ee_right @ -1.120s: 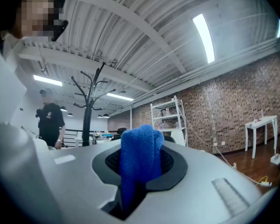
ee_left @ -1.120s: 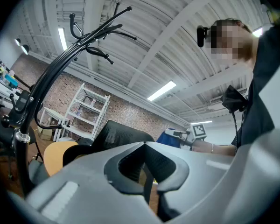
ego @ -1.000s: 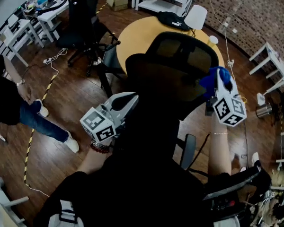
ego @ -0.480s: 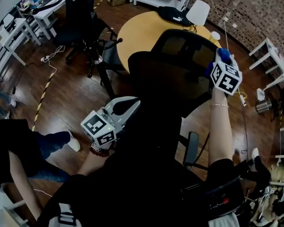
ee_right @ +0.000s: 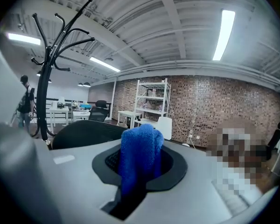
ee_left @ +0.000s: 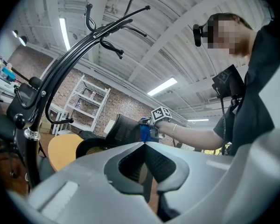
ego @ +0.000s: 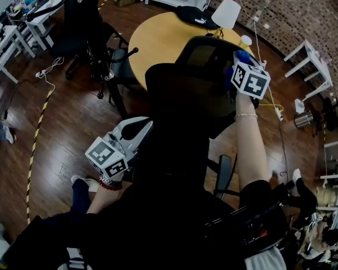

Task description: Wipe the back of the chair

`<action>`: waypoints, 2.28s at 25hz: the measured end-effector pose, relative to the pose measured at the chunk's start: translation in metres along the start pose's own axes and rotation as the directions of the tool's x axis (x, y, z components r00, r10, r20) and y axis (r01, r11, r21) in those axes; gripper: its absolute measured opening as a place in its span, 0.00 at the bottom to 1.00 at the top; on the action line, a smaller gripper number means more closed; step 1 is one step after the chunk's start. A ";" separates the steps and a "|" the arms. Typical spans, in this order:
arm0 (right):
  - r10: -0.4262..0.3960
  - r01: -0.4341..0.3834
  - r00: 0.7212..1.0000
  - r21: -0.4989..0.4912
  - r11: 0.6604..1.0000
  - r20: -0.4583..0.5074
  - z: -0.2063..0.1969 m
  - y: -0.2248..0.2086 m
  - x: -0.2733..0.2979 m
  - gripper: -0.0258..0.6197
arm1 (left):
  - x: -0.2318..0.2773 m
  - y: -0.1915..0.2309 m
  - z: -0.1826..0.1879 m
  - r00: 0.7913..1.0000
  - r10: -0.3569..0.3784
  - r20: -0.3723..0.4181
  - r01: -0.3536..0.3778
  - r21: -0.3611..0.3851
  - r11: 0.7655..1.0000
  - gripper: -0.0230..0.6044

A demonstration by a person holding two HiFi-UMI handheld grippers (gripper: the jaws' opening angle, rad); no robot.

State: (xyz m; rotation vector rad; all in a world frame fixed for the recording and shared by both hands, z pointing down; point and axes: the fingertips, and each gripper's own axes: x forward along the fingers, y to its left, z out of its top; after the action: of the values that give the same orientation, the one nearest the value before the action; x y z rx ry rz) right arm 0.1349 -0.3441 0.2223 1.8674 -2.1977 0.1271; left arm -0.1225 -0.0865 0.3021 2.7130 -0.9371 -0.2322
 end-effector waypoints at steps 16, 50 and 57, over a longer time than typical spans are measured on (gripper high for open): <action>0.224 -0.225 0.974 0.073 0.972 0.030 0.023 0.121 0.027 0.15 | -0.018 0.010 -0.005 0.998 -0.065 -0.003 0.065 -0.042 0.997 0.04; -0.069 0.082 0.976 -0.053 0.995 0.205 -0.063 -0.056 -0.096 0.15 | 0.060 -0.036 -0.041 0.987 -0.131 -0.092 0.127 -0.042 0.991 0.04; -0.037 0.054 0.979 -0.084 0.995 0.199 -0.051 -0.020 -0.051 0.15 | 0.051 -0.019 -0.041 0.992 -0.060 -0.111 0.054 -0.057 0.997 0.04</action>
State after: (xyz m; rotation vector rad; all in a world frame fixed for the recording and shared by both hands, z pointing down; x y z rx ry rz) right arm 0.1688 -0.2871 0.2567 1.9542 -2.2430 -0.1697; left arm -0.0621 -0.0961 0.3322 2.6742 -0.8112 -0.1129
